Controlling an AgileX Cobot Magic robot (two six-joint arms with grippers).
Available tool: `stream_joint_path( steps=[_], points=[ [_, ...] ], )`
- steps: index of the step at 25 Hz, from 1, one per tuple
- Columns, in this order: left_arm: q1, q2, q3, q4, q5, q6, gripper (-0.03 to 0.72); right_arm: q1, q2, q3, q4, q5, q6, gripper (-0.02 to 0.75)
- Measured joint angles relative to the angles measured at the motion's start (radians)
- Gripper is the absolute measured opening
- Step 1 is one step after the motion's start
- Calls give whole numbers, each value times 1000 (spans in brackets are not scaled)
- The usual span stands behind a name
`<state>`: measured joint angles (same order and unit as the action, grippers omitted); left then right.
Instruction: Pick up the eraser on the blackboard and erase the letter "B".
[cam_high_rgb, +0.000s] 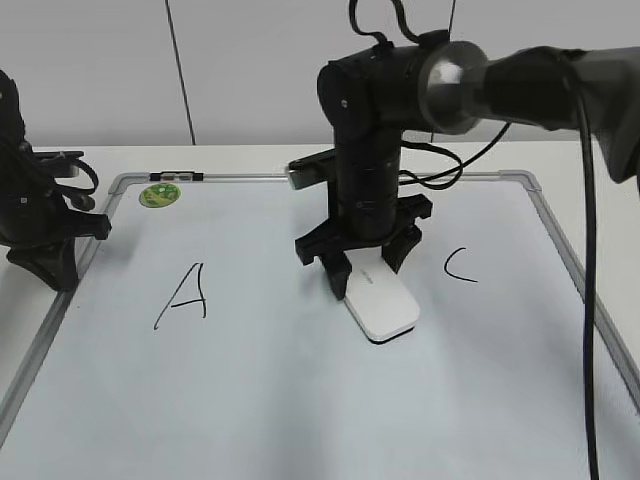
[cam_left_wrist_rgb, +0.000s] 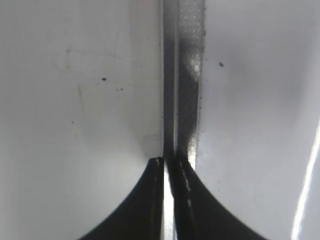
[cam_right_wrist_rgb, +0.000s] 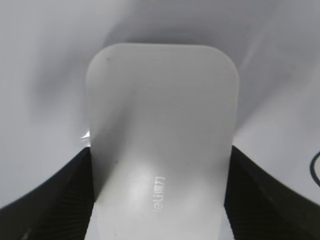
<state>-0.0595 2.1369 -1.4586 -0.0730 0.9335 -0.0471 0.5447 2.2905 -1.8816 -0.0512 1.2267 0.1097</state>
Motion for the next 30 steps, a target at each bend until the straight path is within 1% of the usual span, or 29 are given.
stream_joint_path(
  steps=[3,9,13,17,20,24,26,30],
  points=[
    [0,0,0,0,0,0,22,-27,-6,0,-21,-2,28,530],
    [0,0,0,0,0,0,22,-69,-94,46,-121,-5,72,529],
    [0,0,0,0,0,0,22,-113,-176,131,-143,-5,91,529],
    [0,0,0,0,0,0,22,-194,-251,246,-138,-5,98,529],
    [0,0,0,0,0,0,22,-265,-310,334,-114,-5,98,529],
    [0,0,0,0,0,0,22,-361,-344,414,-28,-5,33,530],
    [0,0,0,0,0,0,22,-399,-344,433,18,-5,-10,529],
    [0,0,0,0,0,0,22,-452,-344,439,76,-13,-65,529]
  ],
)
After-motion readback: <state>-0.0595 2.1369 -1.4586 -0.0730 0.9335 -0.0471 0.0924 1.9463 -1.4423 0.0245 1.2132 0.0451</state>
